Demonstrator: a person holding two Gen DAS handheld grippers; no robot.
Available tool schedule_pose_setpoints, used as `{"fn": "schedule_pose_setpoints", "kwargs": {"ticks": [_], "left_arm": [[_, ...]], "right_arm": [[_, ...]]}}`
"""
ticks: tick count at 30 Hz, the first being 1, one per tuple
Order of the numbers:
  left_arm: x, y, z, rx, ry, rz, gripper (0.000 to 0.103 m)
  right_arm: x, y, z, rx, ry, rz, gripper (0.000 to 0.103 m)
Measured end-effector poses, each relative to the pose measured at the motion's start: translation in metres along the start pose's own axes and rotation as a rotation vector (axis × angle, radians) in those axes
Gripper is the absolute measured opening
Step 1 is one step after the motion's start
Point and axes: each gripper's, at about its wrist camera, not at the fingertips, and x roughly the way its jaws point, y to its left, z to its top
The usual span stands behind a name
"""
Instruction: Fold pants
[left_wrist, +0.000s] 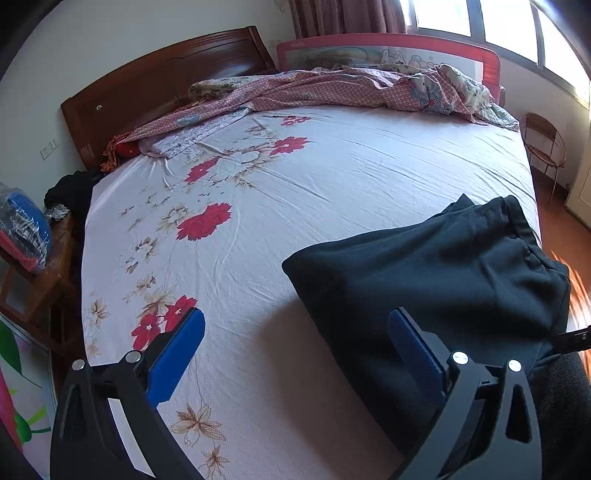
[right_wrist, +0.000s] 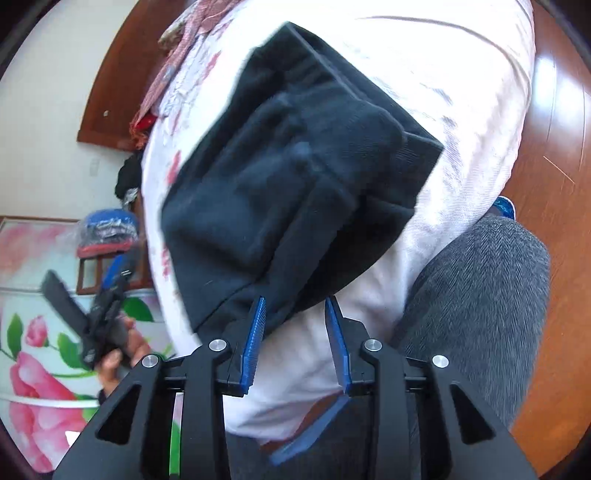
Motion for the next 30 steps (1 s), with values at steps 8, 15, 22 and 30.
{"fn": "schedule_pose_setpoints", "kwargs": {"ticks": [8, 15, 22, 30], "left_arm": [[-0.015, -0.010, 0.006, -0.038, -0.051, -0.034, 0.100], [-0.015, 0.003, -0.012, -0.069, -0.007, -0.047, 0.101], [0.007, -0.004, -0.044, -0.194, 0.077, -0.107, 0.101], [0.059, 0.023, -0.068, -0.592, 0.213, -0.610, 0.101]], "right_arm": [[0.055, 0.054, 0.053, -0.162, -0.116, 0.132, 0.033], [0.034, 0.024, 0.051, -0.134, -0.099, 0.079, 0.023], [-0.034, -0.003, 0.114, -0.335, -0.202, -0.127, 0.085], [0.028, -0.060, 0.139, -0.214, 0.051, 0.198, 0.085]]}}
